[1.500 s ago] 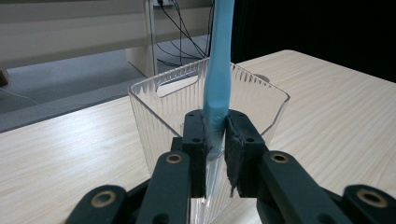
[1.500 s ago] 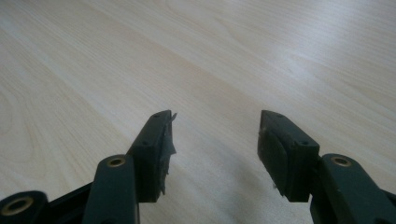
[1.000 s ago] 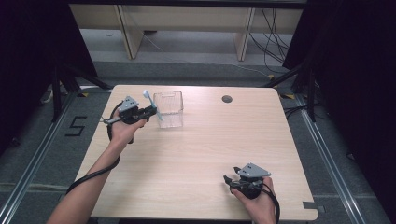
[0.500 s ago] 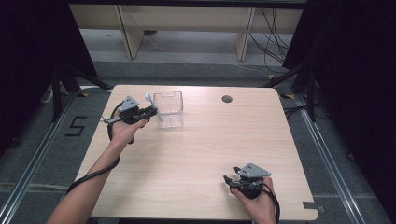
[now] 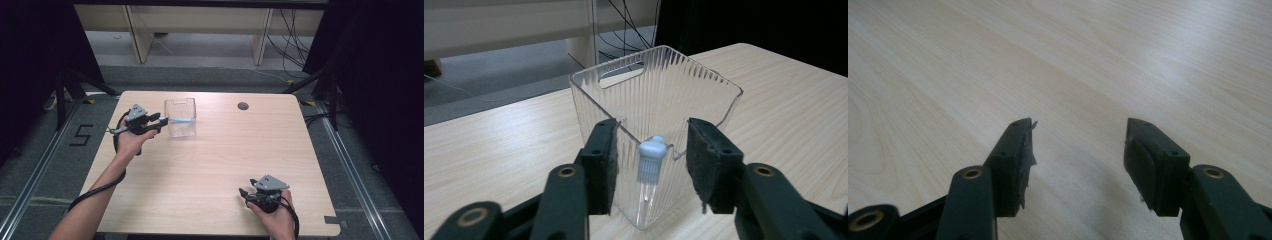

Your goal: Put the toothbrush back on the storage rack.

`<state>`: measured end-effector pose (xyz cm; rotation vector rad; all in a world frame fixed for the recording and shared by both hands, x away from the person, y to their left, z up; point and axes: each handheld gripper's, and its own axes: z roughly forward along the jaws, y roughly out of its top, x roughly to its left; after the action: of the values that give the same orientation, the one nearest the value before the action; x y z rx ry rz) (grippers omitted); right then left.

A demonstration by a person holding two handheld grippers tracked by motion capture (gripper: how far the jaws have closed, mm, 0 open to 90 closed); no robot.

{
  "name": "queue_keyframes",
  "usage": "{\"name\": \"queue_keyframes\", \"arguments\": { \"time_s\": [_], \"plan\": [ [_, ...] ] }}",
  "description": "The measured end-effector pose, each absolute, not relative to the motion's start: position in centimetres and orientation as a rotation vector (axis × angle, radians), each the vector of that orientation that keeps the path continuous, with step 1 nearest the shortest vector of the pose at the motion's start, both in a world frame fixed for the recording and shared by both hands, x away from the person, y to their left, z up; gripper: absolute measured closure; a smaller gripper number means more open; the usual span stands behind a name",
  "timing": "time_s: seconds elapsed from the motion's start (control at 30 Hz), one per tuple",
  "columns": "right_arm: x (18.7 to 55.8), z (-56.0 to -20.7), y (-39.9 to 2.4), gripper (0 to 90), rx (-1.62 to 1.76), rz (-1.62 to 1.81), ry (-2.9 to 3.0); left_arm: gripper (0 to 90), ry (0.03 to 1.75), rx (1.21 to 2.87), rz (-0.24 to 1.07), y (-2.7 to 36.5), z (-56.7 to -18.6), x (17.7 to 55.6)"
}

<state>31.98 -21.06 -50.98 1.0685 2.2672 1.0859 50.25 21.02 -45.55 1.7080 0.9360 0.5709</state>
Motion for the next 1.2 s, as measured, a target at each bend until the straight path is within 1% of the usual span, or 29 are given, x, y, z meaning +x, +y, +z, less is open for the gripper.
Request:
{"name": "queue_keyframes", "arguments": {
  "time_s": [0.33,0.53,1.2],
  "plan": [
    [31.9,-50.9,-21.1,46.1,1.072,1.089,2.259,45.1,0.913,1.723,0.584,21.3,-45.1,49.4],
    [31.9,-51.0,-21.1,46.1,1.071,1.094,2.254,43.0,0.915,1.732,0.590,21.6,-44.9,48.7],
    [31.8,-50.9,-21.1,46.0,1.095,1.100,2.248,41.5,0.938,1.727,0.592,22.6,-44.5,45.1]
  ]
}}
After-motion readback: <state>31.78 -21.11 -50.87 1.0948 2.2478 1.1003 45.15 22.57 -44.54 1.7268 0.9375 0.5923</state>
